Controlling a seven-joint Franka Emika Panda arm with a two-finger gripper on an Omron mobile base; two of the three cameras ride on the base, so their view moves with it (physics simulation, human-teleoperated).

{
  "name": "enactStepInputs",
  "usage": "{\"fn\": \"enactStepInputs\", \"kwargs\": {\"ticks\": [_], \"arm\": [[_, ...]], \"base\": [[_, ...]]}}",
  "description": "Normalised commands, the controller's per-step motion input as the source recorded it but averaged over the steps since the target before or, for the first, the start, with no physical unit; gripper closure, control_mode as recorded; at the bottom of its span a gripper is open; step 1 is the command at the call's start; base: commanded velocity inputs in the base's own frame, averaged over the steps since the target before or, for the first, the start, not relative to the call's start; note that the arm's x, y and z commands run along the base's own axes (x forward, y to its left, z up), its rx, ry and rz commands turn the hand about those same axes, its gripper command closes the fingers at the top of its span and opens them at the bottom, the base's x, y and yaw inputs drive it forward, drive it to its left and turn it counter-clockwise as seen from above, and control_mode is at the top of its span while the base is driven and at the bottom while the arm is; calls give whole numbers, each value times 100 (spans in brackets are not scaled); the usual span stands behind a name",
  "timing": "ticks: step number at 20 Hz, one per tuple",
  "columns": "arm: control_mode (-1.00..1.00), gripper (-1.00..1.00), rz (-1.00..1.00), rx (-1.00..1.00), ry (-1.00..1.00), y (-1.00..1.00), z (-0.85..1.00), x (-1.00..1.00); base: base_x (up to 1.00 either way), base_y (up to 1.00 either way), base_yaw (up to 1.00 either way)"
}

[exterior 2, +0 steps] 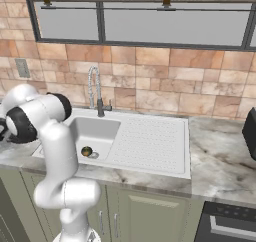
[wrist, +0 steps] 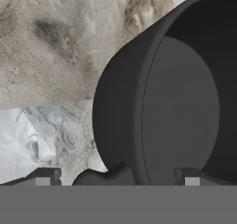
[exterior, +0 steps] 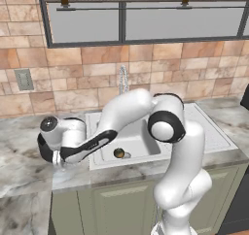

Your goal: Dump the squash from the pot into the sink. Then turn on the water and wash the squash. Then turn off the water and put the squash back in the pot.

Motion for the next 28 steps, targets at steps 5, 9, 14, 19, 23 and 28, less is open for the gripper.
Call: {"fn": "enactStepInputs", "kwargs": {"ticks": [5,9,14,19,23,28], "arm": [[-100,-100,-14,0,0,-22,45,0],[-100,-100,-14,2,0,-32,56,0],[-100,-100,-16,6,0,-44,52,-2],[-100,-100,-18,8,1,-59,38,0],[-100,-100,-16,9,1,-66,17,0],[-100,-100,-11,15,0,-71,8,0]], "base": [[0,0,0],[0,0,0],[0,0,0],[0,0,0],[0,0,0],[0,0,0]]}}
